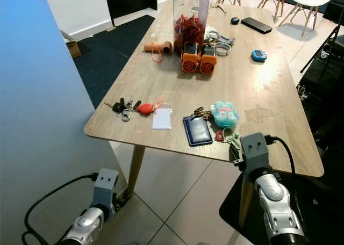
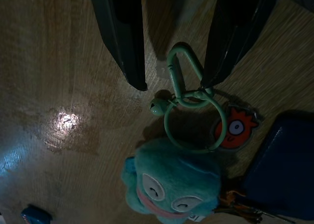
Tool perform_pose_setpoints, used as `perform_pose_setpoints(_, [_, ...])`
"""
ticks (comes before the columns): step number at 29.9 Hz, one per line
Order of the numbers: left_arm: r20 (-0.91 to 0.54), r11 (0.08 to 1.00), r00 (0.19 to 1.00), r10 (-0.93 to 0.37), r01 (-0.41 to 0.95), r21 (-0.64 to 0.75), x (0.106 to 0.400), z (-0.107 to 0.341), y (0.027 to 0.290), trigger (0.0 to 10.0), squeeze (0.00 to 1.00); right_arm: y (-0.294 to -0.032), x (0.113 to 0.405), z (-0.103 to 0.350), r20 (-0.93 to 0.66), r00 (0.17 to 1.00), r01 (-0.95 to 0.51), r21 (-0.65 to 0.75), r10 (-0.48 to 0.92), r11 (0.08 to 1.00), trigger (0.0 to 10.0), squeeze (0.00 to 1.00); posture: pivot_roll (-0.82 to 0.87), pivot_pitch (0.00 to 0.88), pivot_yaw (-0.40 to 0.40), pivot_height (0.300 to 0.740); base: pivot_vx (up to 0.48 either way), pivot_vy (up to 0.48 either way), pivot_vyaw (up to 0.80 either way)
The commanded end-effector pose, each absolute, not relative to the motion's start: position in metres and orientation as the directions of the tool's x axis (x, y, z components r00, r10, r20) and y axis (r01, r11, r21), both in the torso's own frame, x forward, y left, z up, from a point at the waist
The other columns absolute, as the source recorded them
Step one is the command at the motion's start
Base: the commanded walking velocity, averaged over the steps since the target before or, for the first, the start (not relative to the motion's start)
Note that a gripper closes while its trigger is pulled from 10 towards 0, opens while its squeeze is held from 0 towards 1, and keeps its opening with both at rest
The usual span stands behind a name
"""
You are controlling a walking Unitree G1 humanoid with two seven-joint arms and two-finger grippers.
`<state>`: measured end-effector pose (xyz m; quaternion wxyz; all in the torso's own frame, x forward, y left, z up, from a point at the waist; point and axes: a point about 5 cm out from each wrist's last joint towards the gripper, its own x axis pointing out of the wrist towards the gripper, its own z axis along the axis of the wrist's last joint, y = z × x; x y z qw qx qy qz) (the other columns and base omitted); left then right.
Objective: Hang keys on a hook
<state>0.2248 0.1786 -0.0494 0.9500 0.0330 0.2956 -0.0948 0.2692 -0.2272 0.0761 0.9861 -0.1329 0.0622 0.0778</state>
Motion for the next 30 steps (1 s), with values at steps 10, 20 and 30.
perform_pose_setpoints(10, [-0.582, 0.981, 0.799, -0.153, 0.194, 0.008, 0.222, -0.052, 0.181, 10.0, 0.00, -0.220, 0.262, 0.051, -0.286, 0.944, -0.200, -0.111, 0.162, 0.973, 10.0, 0.00, 0.05, 0.064, -0.023, 0.740, 0.000, 0.000, 0.00])
perform_pose_setpoints(20, [-0.586, 0.981, 0.796, -0.150, 0.192, 0.010, 0.220, -0.052, 0.183, 10.0, 0.00, -0.218, 0.260, 0.046, -0.342, 0.923, -0.214, -0.077, 0.176, 0.974, 10.0, 0.00, 0.06, 0.060, -0.026, 0.740, 0.000, 0.000, 0.00])
perform_pose_setpoints(30, [-0.588, 0.980, 0.794, -0.153, 0.199, 0.013, 0.221, -0.052, 0.183, 10.0, 0.00, -0.219, 0.265, 0.049, -0.330, 0.934, -0.174, -0.093, 0.135, 0.980, 10.0, 0.00, 0.05, 0.050, -0.022, 0.740, 0.000, 0.000, 0.00])
